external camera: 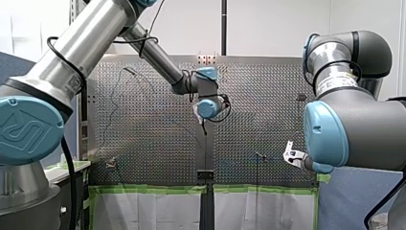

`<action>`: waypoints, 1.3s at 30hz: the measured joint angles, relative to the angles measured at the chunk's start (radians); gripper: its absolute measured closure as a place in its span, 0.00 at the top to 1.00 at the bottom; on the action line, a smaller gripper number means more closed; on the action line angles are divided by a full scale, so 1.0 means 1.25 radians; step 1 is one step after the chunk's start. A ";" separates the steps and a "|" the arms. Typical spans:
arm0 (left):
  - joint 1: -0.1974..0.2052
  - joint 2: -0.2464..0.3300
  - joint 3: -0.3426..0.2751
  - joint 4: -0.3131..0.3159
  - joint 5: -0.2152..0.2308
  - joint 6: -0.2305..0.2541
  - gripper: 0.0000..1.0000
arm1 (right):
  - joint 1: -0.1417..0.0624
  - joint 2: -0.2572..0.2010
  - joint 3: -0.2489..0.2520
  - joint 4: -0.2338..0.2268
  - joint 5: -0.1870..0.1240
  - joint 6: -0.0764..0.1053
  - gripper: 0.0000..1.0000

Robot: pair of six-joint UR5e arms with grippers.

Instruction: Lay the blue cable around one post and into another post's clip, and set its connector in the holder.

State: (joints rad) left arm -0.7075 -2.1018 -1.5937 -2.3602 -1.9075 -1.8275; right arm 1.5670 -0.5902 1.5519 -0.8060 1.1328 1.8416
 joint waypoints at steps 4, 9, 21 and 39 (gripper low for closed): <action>0.024 0.024 -0.024 0.024 0.002 0.007 0.98 | 0.000 0.000 0.000 0.003 0.000 0.000 0.00; 0.049 0.056 -0.056 0.056 -0.004 0.014 0.98 | 0.000 0.000 0.000 0.010 0.002 0.005 0.00; 0.055 0.140 -0.140 0.115 -0.007 0.016 0.98 | 0.002 0.001 0.000 0.012 0.003 0.019 0.00; 0.056 0.258 -0.258 0.119 -0.005 0.018 0.98 | -0.002 0.001 0.000 0.055 0.121 -0.017 0.00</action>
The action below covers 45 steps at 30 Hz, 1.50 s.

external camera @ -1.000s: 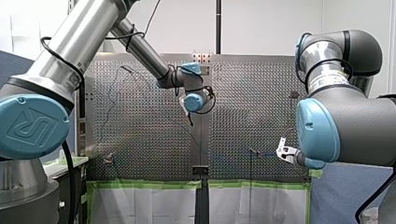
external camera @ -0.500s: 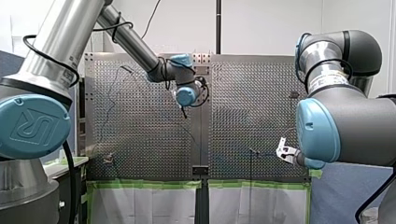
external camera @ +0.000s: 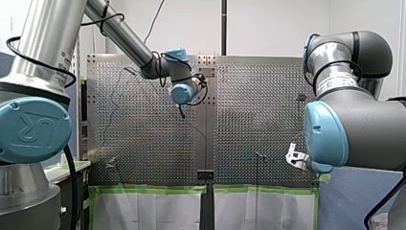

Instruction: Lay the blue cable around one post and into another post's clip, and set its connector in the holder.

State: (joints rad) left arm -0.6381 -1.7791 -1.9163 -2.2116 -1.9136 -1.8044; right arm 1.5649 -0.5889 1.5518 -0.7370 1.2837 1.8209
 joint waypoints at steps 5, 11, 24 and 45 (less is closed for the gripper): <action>0.002 0.032 -0.032 0.001 0.001 0.002 0.98 | 0.002 0.000 0.000 0.000 0.016 -0.008 0.00; 0.004 0.069 -0.075 0.001 0.001 0.004 0.98 | 0.003 0.000 0.000 -0.003 0.014 -0.014 0.00; 0.007 0.058 -0.163 0.002 -0.002 0.014 0.98 | 0.015 0.000 0.000 -0.011 -0.015 -0.017 0.00; 0.005 -0.069 -0.312 0.126 0.005 0.025 0.98 | 0.018 0.000 0.000 -0.015 -0.017 -0.016 0.00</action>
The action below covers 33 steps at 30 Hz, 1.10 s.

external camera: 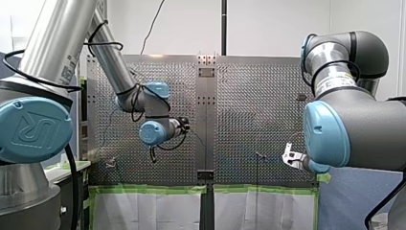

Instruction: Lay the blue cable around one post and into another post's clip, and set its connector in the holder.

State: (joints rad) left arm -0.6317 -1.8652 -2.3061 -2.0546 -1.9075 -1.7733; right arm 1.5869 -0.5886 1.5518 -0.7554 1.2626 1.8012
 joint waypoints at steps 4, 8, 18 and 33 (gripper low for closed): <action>0.002 -0.002 -0.027 0.027 -0.001 -0.001 0.98 | 0.000 0.000 0.000 0.000 0.000 0.000 0.00; 0.004 -0.002 -0.056 0.055 -0.003 -0.001 0.98 | 0.001 0.000 0.000 -0.001 0.000 0.000 0.00; 0.004 -0.002 -0.125 0.071 -0.003 0.001 0.98 | 0.001 0.000 -0.001 -0.002 0.000 0.000 0.00; 0.004 -0.002 -0.156 0.068 -0.002 0.002 0.98 | -0.011 -0.003 -0.014 0.011 0.023 -0.015 0.00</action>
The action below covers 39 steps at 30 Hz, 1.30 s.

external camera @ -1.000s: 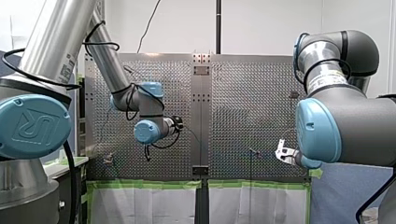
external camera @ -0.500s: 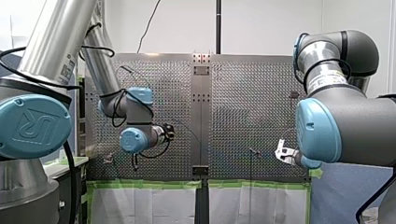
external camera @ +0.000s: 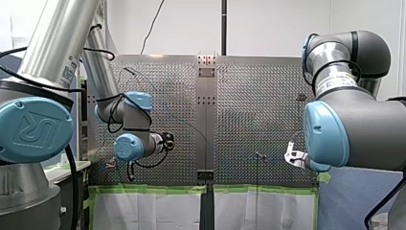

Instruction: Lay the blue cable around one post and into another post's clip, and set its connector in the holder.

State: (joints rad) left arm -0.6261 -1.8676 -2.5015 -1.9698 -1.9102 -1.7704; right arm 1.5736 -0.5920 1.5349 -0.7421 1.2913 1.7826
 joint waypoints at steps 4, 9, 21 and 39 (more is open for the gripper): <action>0.000 0.000 0.000 -0.001 0.000 0.000 0.98 | -0.002 -0.007 -0.006 0.013 0.002 -0.009 0.00; 0.001 0.000 0.000 0.000 0.001 0.000 0.98 | -0.001 -0.028 -0.007 0.022 0.001 -0.012 0.00; 0.001 0.000 0.005 0.000 0.002 0.000 0.98 | 0.020 -0.100 -0.007 0.069 0.000 -0.023 0.00; 0.001 0.000 0.005 -0.001 0.003 0.000 0.98 | 0.060 -0.212 0.041 0.113 0.019 -0.053 0.00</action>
State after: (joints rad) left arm -0.6247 -1.8677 -2.4955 -1.9711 -1.9062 -1.7708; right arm 1.6489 -0.8567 1.5866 -0.6012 1.3147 1.7170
